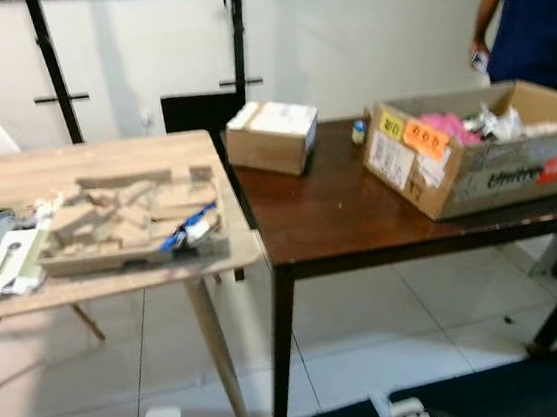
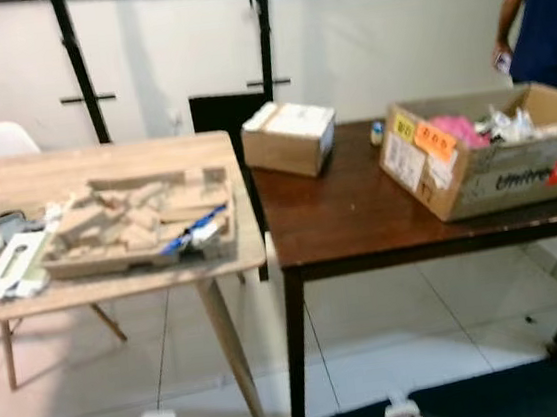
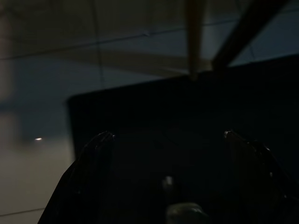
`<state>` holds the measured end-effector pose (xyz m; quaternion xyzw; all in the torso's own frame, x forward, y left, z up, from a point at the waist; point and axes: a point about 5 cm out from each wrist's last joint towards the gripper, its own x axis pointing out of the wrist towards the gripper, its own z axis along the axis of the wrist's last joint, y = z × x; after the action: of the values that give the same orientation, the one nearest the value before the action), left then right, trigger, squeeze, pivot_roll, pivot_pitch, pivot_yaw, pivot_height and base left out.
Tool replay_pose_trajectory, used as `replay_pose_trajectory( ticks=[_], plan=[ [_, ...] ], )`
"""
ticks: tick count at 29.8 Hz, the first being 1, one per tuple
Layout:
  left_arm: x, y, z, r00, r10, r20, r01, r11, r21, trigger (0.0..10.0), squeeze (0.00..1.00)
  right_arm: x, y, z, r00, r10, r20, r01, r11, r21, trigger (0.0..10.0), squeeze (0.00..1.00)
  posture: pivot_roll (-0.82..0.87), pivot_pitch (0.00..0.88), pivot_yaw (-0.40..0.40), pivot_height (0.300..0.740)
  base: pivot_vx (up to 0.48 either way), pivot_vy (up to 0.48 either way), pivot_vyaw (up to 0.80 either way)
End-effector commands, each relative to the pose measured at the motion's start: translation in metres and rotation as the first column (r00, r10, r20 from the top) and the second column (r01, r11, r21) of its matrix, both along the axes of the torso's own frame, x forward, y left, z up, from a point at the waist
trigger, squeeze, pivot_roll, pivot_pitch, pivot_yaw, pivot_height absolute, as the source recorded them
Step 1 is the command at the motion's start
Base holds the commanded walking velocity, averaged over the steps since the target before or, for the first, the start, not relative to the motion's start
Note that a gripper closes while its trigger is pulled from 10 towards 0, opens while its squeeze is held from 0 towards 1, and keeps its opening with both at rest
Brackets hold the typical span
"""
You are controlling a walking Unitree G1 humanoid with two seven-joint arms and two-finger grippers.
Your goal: Picking trash to rubbish bin
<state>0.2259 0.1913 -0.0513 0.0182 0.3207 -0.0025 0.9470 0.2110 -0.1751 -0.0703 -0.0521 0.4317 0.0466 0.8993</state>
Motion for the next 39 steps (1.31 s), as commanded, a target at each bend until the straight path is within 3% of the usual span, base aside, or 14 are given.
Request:
replay_pose_trajectory(
  ticks=[1, 15, 27, 39],
  plan=[
    [-0.0036, -0.0021, -0.0028, 1.000, -0.004, -0.016, 0.004, 1.000, -0.006, 10.0, 0.00, -0.0037, -0.0068, -0.0015, 1.000, -0.005, -0.013, 0.005, 1.000, -0.018, 10.0, 0.00, 0.05, 0.039, -0.055, 0.740, 0.000, 0.000, 0.00],
    [-0.0032, -0.0003, -0.0020, 0.999, -0.043, -0.016, 0.043, 0.999, 0.027, 10.0, 0.00, -0.0037, -0.0057, -0.0016, 1.000, 0.002, -0.012, -0.002, 1.000, -0.017, 10.0, 0.00, 0.06, 0.030, -0.055, 0.740, 0.000, 0.150, 0.00],
    [-0.0043, -0.0009, -0.0036, 0.998, -0.047, -0.036, 0.048, 0.998, 0.034, 10.0, 0.00, -0.0051, -0.0061, -0.0023, 1.000, -0.001, -0.016, 0.000, 1.000, -0.017, 10.0, 0.00, 0.06, 0.034, -0.053, 0.740, 0.000, -0.427, 0.00],
    [-0.0030, -0.0011, -0.0023, 1.000, 0.002, -0.013, -0.002, 1.000, 0.011, 10.0, 0.00, -0.0060, -0.0035, -0.0030, 0.999, 0.031, -0.020, -0.032, 0.999, -0.020, 10.0, 0.00, 0.06, 0.038, -0.056, 0.740, 0.000, 0.000, 0.00]
  ],
)
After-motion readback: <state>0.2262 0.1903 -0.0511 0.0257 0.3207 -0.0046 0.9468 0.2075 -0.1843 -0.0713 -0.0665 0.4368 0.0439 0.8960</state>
